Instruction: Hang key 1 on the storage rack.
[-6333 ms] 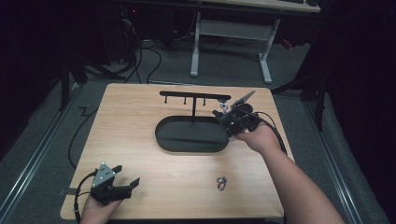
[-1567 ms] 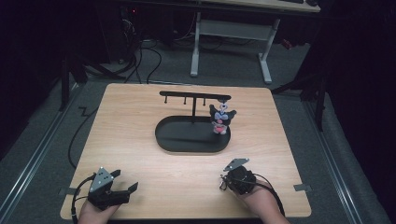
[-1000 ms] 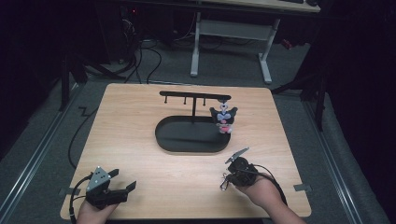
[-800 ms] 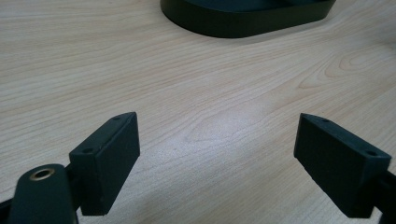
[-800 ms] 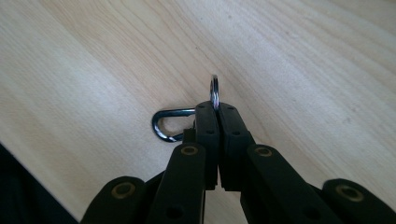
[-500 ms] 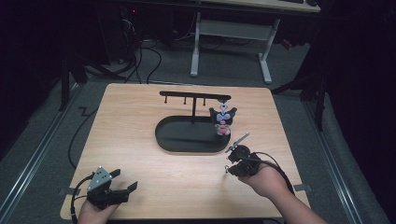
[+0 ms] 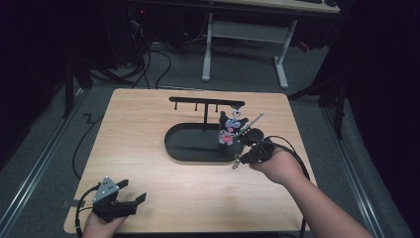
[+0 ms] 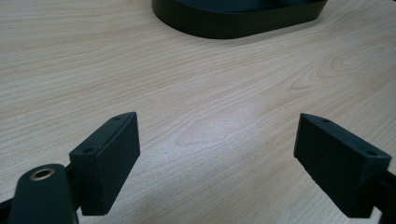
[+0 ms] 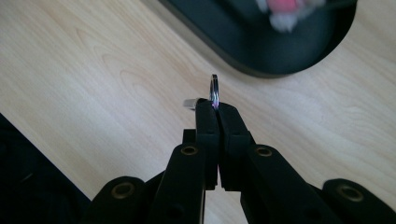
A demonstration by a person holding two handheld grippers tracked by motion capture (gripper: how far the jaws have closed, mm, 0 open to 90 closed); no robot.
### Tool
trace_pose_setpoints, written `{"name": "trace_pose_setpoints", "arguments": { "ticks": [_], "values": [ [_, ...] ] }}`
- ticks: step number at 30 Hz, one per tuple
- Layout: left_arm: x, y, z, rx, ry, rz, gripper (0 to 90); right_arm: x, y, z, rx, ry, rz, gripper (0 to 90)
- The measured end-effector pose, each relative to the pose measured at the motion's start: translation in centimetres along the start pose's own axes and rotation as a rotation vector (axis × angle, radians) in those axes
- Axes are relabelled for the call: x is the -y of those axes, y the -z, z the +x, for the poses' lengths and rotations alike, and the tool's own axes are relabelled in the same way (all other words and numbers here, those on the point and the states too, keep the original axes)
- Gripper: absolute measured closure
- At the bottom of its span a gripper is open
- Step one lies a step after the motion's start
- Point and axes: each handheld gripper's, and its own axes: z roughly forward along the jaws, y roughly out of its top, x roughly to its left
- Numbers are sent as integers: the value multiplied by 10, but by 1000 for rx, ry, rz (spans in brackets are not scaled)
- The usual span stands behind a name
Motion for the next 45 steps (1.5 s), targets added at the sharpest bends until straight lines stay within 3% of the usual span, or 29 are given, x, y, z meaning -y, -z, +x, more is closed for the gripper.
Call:
{"name": "trace_pose_setpoints", "arguments": {
  "ticks": [14,21,22,23,28,35,37,41,45],
  "values": [
    [0,1,1,5,2,-6,151,-55,8,-7,-3,5,-17,890],
    [0,1,1,8,2,-6,151,-79,9,-9,0,-34,-15,890],
    [0,1,1,8,2,-6,151,-82,9,-11,5,-15,-19,890],
    [0,1,1,8,2,-6,151,-84,9,-10,7,-32,-16,890],
    [0,1,2,7,3,-6,151,-98,12,-17,-16,-27,-12,890],
    [0,1,3,8,3,-7,151,-112,15,-22,-2,-56,-7,890],
    [0,1,3,8,4,-9,151,-115,15,-24,-1,-36,-12,890],
    [-1,2,3,10,5,-8,151,-121,15,-24,-4,-56,-16,890],
    [0,1,4,9,5,-10,151,-126,13,-25,-5,-39,-13,890]
  ]
}}
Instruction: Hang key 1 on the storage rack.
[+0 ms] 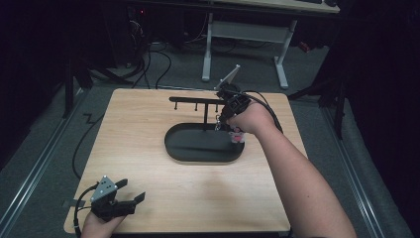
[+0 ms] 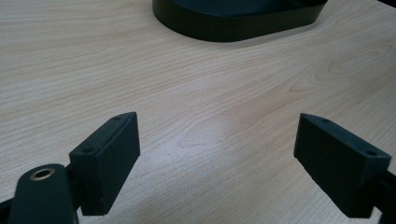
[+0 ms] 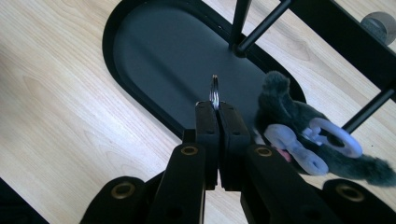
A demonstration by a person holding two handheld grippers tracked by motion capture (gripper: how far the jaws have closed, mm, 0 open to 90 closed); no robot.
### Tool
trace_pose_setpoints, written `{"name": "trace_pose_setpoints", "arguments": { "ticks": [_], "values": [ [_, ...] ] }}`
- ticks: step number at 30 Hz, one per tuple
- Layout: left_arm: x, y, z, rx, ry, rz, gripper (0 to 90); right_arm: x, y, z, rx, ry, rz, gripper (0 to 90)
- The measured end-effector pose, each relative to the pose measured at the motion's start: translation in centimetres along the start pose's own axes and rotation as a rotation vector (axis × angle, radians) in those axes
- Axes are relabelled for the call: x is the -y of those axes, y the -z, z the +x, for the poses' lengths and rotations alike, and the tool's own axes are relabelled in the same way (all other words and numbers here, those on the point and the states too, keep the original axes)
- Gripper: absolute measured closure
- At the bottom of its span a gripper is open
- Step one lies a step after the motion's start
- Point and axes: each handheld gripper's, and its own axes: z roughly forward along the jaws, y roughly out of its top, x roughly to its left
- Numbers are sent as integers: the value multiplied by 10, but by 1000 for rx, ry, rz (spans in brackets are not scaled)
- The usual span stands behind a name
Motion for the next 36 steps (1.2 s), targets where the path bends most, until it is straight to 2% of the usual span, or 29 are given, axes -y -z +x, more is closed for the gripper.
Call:
{"name": "trace_pose_setpoints", "arguments": {
  "ticks": [3,6,8,13,14,16,20,23,29,32,36],
  "values": [
    [0,0,0,0,-4,4,151,-5,0,0,2,-14,16,890],
    [0,0,1,-1,-4,2,151,-9,0,-2,11,-1,17,890],
    [0,0,1,-2,-3,1,151,-12,0,-2,9,-19,15,890],
    [0,1,1,-2,-3,1,151,-16,-2,-3,11,-15,11,890],
    [0,1,1,-2,-4,1,151,-16,-2,-3,10,-25,10,890],
    [0,1,1,-2,-6,2,151,-17,-3,-3,7,-9,2,890],
    [0,0,1,-2,-5,2,151,-18,-4,-3,10,-34,10,890],
    [0,0,1,-1,-6,3,151,-18,-5,-5,11,-19,6,890],
    [0,0,1,0,-5,3,151,-20,-6,-8,25,-30,14,889],
    [0,0,1,0,-5,4,151,-21,-5,-10,29,-39,1,889],
    [0,0,1,1,-6,4,151,-21,-5,-11,39,-31,-4,888]
  ]
}}
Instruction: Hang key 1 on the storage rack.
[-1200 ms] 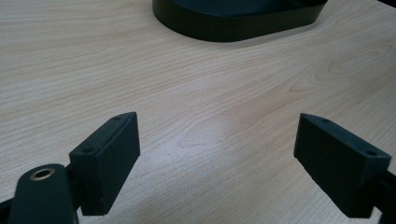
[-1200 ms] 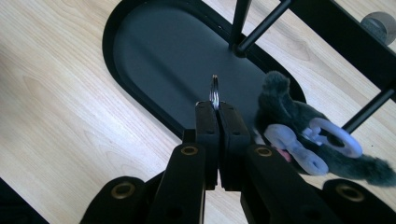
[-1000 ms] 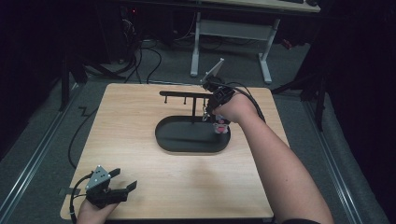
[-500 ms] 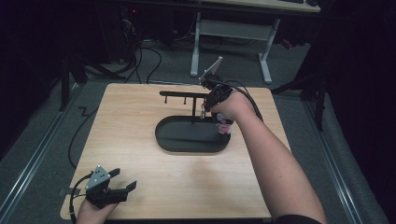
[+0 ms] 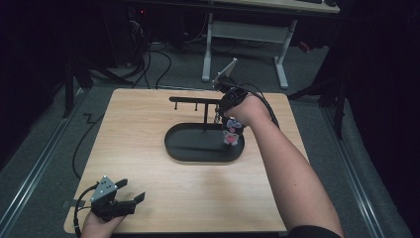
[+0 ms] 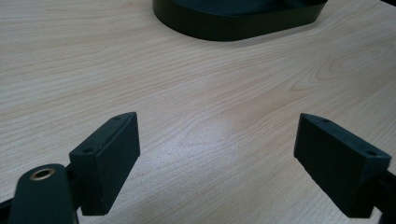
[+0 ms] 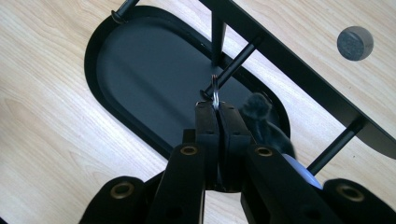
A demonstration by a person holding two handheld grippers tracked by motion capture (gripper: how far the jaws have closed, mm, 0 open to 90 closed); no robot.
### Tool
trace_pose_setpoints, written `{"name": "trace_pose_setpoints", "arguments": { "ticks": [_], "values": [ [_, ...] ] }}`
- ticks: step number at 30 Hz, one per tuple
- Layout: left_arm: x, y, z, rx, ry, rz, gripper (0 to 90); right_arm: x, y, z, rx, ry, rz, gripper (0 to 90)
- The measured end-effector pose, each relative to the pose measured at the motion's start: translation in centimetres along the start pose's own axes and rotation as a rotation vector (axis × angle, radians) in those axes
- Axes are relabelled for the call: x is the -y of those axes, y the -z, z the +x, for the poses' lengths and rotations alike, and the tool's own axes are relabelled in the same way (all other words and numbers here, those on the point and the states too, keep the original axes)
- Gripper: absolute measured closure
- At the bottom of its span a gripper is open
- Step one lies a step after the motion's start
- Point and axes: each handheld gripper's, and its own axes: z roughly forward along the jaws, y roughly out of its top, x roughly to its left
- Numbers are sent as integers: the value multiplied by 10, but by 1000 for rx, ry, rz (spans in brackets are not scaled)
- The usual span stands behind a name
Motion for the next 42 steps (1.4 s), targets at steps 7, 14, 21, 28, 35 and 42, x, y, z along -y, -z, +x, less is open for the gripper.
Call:
{"name": "trace_pose_setpoints", "arguments": {
  "ticks": [7,14,21,28,35,42],
  "values": [
    [0,0,0,3,0,0,151,0,0,-2,8,-2,-10,886],
    [0,0,0,3,0,-3,151,-1,-1,-3,28,-4,-17,884],
    [0,0,0,5,0,-3,151,-3,-4,-4,46,11,-32,882],
    [0,0,0,6,0,-3,151,-5,-7,-4,59,-1,-40,849],
    [0,-1,0,7,-1,-3,151,-4,-4,-4,73,-2,-66,829],
    [0,0,0,6,0,0,151,0,0,-1,61,-17,-67,811]
  ]
}}
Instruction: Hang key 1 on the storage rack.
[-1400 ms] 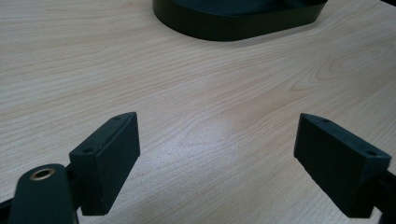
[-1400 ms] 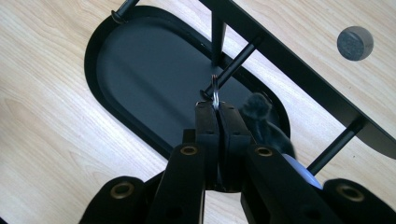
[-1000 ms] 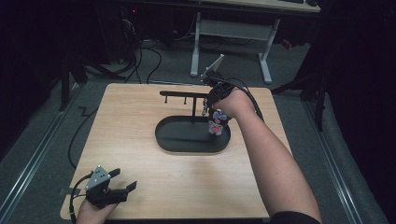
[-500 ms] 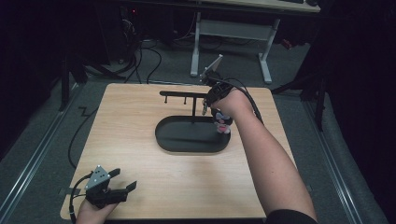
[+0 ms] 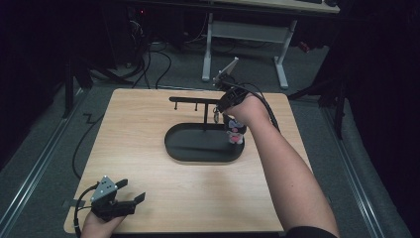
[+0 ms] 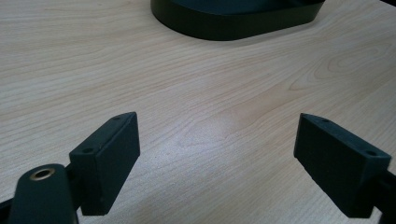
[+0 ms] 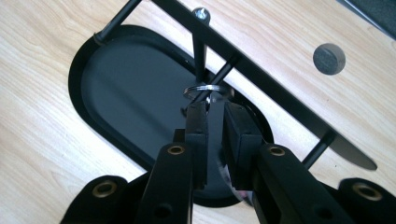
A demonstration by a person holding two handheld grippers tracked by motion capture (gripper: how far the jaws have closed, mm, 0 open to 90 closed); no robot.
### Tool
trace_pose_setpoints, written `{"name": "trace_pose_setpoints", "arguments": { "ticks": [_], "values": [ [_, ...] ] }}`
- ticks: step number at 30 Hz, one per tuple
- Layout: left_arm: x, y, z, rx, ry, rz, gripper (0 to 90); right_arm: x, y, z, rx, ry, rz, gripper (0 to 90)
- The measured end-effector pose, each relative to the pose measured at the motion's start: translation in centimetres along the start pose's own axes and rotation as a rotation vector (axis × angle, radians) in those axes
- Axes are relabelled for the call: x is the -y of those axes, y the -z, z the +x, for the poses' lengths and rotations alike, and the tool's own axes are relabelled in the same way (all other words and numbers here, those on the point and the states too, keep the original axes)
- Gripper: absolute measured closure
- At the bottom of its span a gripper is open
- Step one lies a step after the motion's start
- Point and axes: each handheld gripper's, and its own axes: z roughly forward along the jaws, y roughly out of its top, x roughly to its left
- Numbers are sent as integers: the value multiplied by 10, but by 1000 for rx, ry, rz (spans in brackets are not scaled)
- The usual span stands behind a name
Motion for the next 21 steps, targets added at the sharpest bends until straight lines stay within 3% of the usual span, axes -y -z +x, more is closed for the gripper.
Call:
{"name": "trace_pose_setpoints", "arguments": {
  "ticks": [2,8,21],
  "values": [
    [0,0,0,1,-1,2,151,3,1,0,-2,15,-1,805],
    [-1,-3,-1,3,-7,5,151,12,7,-1,-19,-5,-16,781],
    [2,-2,-3,7,-11,7,151,49,9,4,-71,-18,-50,687]
  ]
}}
